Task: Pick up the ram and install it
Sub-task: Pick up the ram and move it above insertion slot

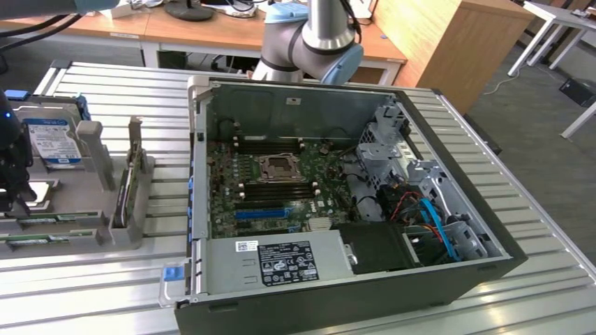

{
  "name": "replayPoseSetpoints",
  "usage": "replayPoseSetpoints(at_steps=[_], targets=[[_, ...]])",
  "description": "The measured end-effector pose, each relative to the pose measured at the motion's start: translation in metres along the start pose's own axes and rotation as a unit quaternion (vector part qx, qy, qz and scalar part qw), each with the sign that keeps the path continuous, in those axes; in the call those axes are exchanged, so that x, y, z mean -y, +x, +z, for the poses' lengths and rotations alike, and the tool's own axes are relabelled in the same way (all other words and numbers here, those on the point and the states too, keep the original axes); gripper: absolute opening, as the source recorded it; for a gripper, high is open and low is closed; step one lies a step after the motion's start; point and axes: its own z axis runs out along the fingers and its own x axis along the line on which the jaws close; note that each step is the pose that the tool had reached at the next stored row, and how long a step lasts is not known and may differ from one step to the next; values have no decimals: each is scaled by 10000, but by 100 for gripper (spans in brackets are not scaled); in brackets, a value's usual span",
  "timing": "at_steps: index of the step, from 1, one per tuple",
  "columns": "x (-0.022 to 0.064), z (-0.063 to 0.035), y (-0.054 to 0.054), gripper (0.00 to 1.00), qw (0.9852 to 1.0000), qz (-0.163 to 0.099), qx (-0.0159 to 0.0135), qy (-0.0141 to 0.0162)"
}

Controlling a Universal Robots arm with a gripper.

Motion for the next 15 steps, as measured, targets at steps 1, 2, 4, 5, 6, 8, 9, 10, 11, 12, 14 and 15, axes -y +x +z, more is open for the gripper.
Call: replayPoseSetpoints(at_steps=[1, 2, 4, 5, 6, 8, 9, 10, 11, 12, 14, 15], targets=[[1, 16, 0, 30, 10000, 0, 0, 0], [1, 30, 1, 30, 10000, 0, 0, 0], [2, 57, 1, 30, 10000, 0, 0, 0], [3, 64, 1, 30, 10000, 0, 0, 0], [3, 64, 1, 30, 10000, 0, 0, 0], [3, 64, 1, 30, 10000, 0, 0, -1], [2, 64, 1, 30, 10000, 0, -1, -1], [3, 66, 7, 30, 10000, -1, 0, 0], [2, 66, 17, 30, 10000, -1, 0, 1], [2, 66, 23, 30, 10000, -1, 0, 0], [2, 75, 24, 30, 10000, 0, 1, 1], [2, 83, 25, 30, 10000, 1, 0, 1]])
